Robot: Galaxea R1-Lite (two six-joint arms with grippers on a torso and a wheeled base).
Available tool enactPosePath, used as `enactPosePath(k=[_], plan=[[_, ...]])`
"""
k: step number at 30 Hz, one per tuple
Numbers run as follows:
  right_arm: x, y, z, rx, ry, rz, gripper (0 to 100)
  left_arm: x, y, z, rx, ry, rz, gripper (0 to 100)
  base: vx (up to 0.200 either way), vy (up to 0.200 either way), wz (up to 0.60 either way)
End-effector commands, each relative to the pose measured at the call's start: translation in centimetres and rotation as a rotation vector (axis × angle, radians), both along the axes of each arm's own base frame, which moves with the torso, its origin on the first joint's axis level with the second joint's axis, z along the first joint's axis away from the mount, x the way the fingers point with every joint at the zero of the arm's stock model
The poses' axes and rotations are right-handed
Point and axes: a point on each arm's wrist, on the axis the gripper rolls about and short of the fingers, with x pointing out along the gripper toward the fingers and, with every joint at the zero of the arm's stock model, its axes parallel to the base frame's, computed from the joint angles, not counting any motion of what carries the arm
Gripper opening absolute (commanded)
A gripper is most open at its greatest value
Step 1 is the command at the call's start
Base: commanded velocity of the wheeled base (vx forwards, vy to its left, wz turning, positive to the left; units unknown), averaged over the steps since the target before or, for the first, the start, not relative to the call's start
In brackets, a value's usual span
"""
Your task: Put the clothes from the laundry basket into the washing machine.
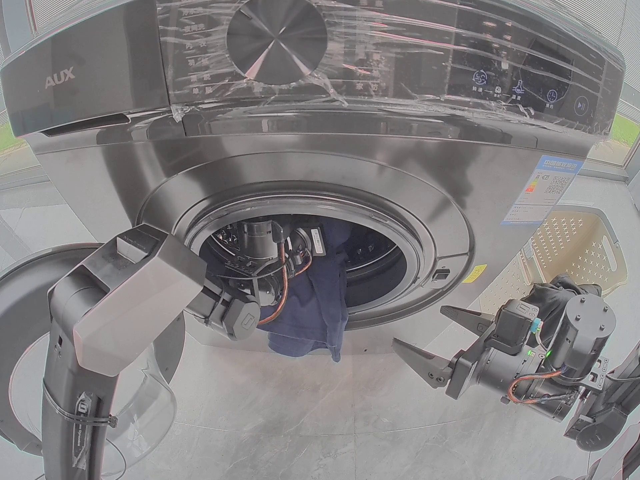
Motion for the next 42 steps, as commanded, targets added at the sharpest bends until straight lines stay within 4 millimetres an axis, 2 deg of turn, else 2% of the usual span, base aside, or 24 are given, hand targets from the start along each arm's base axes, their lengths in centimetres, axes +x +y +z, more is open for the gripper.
enactPosePath(k=[1,2,3,6,9,16,17,21,26,31,32,42], plan=[[0.0,0.0,0.0,-0.001,0.001,0.002,100,-3.5,1.0,0.0,0.074,0.113,-0.035,0,0.000,0.000,0.00],[0.0,0.1,-0.1,-0.002,0.002,0.002,100,-4.8,0.8,0.1,0.100,0.156,-0.062,0,0.000,0.000,0.00],[0.0,0.1,-0.2,-0.004,0.006,0.002,100,-5.8,0.7,0.3,0.114,0.182,-0.086,100,0.000,0.000,0.00],[0.0,0.1,-0.2,-0.006,0.009,0.002,100,-7.7,0.6,0.9,0.137,0.226,-0.117,100,0.000,0.000,0.00],[0.1,0.1,-0.3,-0.008,0.011,0.002,100,-8.4,0.5,0.9,0.150,0.245,-0.125,100,0.000,0.000,0.00],[0.1,0.2,-0.3,-0.008,0.013,0.003,100,-9.8,0.4,-0.9,0.207,0.317,-0.140,100,0.000,0.000,0.00],[0.0,0.1,-0.4,-0.010,0.013,0.005,100,-10.0,0.4,-1.7,0.220,0.336,-0.145,100,0.000,0.000,0.00],[-0.1,0.3,-0.3,-0.008,0.013,0.011,100,-9.4,0.7,-3.7,0.244,0.371,-0.132,100,0.000,0.000,0.00],[-0.1,0.3,-0.4,-0.009,0.014,0.011,100,-8.7,1.1,-5.3,0.259,0.389,-0.114,100,0.000,0.000,0.00],[-0.1,0.3,-0.4,-0.010,0.015,0.011,100,-7.5,1.1,-5.4,0.239,0.355,-0.094,100,0.000,0.000,0.00],[-0.1,0.3,-0.4,-0.010,0.015,0.011,100,-7.1,1.2,-5.3,0.233,0.344,-0.088,0,0.000,0.000,0.00],[-0.1,0.3,-0.4,-0.010,0.015,0.011,100,-6.1,1.0,-3.6,0.178,0.269,-0.075,0,0.000,0.000,0.00]])
